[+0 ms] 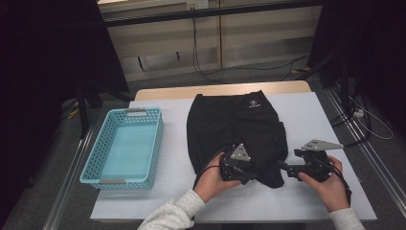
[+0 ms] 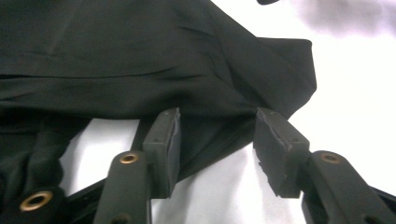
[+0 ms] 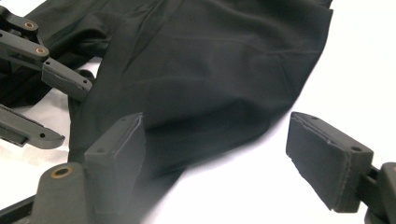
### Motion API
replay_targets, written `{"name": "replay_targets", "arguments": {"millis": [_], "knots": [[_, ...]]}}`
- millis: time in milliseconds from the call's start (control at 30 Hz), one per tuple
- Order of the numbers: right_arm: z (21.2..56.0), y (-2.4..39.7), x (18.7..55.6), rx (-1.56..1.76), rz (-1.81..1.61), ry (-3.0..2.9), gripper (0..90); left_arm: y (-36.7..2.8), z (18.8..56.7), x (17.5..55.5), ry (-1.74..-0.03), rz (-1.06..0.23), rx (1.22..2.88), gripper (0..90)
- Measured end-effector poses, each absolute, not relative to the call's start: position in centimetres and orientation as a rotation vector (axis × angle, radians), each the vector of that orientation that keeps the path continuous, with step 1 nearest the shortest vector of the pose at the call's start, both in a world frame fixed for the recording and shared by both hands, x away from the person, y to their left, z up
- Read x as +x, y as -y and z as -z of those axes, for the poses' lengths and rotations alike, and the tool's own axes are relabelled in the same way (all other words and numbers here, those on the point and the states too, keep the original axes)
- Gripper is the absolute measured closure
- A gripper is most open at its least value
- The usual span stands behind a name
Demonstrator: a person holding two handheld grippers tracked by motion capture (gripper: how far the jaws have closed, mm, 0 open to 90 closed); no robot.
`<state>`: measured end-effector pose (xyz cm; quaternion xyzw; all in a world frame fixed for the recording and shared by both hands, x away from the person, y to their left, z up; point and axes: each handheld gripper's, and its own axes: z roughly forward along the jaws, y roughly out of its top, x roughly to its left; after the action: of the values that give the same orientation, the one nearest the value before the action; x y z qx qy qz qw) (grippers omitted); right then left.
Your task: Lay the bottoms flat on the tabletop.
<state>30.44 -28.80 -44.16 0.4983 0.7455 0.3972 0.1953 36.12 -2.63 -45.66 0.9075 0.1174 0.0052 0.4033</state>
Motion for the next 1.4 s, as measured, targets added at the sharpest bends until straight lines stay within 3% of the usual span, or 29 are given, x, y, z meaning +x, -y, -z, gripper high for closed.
{"name": "replay_targets", "arguments": {"millis": [333, 533, 900, 1167, 1400], "knots": [[44.2, 28.6, 29.9, 1.378, -1.102, -2.114, 25.3, 3.4, 45.7, 35.9, -0.299, 0.002, 2.287, 87.2], [44.3, 28.7, 29.5, 1.371, -1.083, -2.132, 26.6, 2.6, 43.9, 36.7, -0.396, 0.057, 2.2, 89.1], [45.0, 28.1, 29.5, 1.388, -1.056, -2.178, 28.6, -2.5, 41.4, 40.4, -0.646, -0.009, 2.021, 89.5], [45.7, 26.1, 30.2, 1.389, -0.995, -2.241, 36.1, -3.4, 42.1, 41.2, -0.694, -0.016, 2.017, 89.4], [45.7, 25.4, 30.9, 1.408, -0.967, -2.22, 48.0, -3.2, 42.2, 41.1, -0.691, -0.029, 2.016, 89.3]]}}
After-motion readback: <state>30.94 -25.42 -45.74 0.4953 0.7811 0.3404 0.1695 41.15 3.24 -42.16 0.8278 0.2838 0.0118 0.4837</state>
